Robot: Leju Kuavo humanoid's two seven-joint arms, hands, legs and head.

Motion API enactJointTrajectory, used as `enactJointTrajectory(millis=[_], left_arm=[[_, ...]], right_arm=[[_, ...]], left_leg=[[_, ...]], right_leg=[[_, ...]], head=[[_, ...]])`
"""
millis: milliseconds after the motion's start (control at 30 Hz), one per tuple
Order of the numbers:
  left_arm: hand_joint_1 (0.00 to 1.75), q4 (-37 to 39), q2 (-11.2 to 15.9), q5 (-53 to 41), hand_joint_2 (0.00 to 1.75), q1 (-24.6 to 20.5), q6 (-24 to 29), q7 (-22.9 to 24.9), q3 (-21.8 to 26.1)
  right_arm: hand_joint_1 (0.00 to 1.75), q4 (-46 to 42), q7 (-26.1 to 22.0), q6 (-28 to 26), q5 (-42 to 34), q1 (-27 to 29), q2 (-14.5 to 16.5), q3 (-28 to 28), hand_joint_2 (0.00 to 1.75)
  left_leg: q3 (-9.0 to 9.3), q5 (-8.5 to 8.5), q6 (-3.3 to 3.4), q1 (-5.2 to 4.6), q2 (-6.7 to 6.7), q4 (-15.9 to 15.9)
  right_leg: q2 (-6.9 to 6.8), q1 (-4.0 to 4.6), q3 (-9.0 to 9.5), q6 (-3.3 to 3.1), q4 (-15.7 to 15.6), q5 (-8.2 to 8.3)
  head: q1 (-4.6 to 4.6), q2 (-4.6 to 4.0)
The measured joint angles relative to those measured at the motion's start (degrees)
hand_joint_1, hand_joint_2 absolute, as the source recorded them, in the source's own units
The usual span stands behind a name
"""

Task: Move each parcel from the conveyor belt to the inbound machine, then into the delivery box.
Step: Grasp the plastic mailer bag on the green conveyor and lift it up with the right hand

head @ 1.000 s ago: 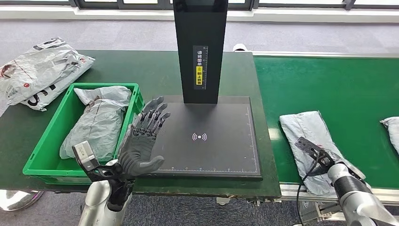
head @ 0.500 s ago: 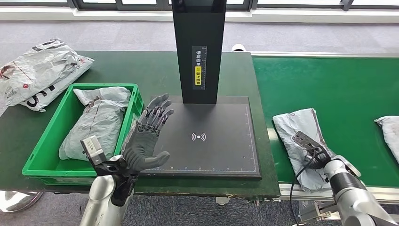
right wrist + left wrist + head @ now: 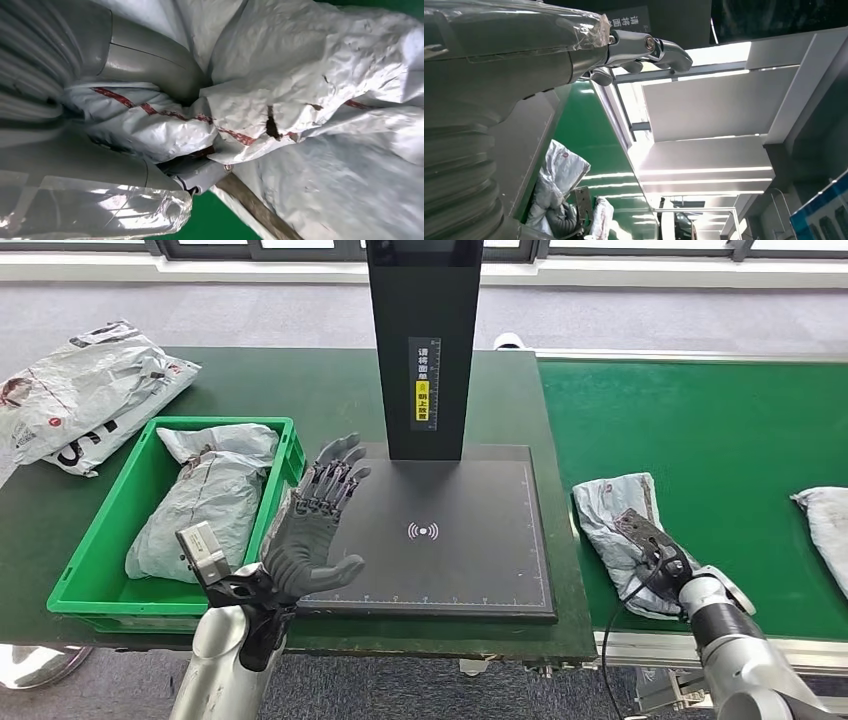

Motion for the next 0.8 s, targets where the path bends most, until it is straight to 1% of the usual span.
enactJointTrajectory(millis=[100,167,633,700,767,800], left_arm=[[0.0,-0.5,0.0,-0.2,1.75,0.5,0.5,0.0,0.1],[0.0,-0.7,0.0,-0.3,1.75,0.7,0.6,0.0,0.2],[0.0,-1.4,0.0,-0.8,1.75,1.1,0.8,0.0,0.3],[0.0,-1.6,-0.1,-1.1,1.75,1.4,1.5,-0.1,0.4],[0.0,-2.2,-0.2,-1.7,1.75,2.2,3.0,-0.1,0.5],[0.0,-2.7,-0.2,-2.1,1.75,2.8,3.7,-0.2,0.6]], right_arm=[[1.75,-0.1,-3.4,-0.9,-1.4,-0.5,0.6,-1.4,1.75],[1.75,-0.1,-4.4,-1.2,-1.9,-0.9,0.9,-2.2,1.75],[1.75,-0.3,-5.2,-1.3,-2.2,-1.3,1.8,-3.7,1.75],[1.75,-0.7,-7.7,-1.8,-3.4,-1.3,2.0,-3.9,1.75],[1.75,-3.0,-13.2,-2.9,-5.9,-1.2,3.1,-4.3,1.75],[1.75,-5.8,-15.7,-3.1,-7.7,-1.0,4.1,-4.5,1.75]], left_leg=[[-0.03,0.0,0.0,0.0,-0.03,0.0],[-0.04,0.0,0.0,0.0,-0.06,0.0],[-0.1,0.0,0.0,-0.01,-0.15,0.0],[-0.15,0.0,0.0,-0.01,-0.15,0.0],[-0.2,0.01,0.0,-0.01,-0.12,0.0],[-0.21,0.01,0.0,-0.01,-0.08,0.0]], right_leg=[[-0.03,0.0,-0.03,0.0,0.0,-0.01],[-0.07,0.0,-0.04,0.0,0.0,-0.02],[-0.17,-0.01,-0.04,0.01,0.0,-0.03],[-0.18,-0.01,-0.04,0.01,0.0,-0.03],[-0.14,-0.01,-0.1,0.0,0.1,-0.02],[-0.1,-0.01,-0.14,-0.01,0.1,-0.01]], head=[[0.0,0.0],[0.0,0.0],[0.0,0.0],[0.0,0.0],[0.01,0.0],[0.01,0.0]])
